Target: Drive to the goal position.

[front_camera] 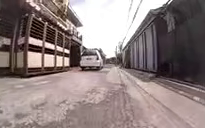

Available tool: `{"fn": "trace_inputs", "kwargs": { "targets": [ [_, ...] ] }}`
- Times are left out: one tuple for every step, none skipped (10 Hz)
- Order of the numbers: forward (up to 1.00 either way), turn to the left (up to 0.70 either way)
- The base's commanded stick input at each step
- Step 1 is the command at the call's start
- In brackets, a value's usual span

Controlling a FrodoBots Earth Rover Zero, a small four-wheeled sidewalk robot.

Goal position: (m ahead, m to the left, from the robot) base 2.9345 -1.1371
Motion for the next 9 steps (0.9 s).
{"fn": "trace_inputs", "kwargs": {
  "targets": [
    [0.7,0.0],
    [0.7,0.0],
    [0.7,0.0],
    [0.7,0.0],
    [0.7,0.0],
    [0.7,0.0],
    [0.7,0.0],
    [0.7,0.0],
    [0.7,0.0]
  ]
}}
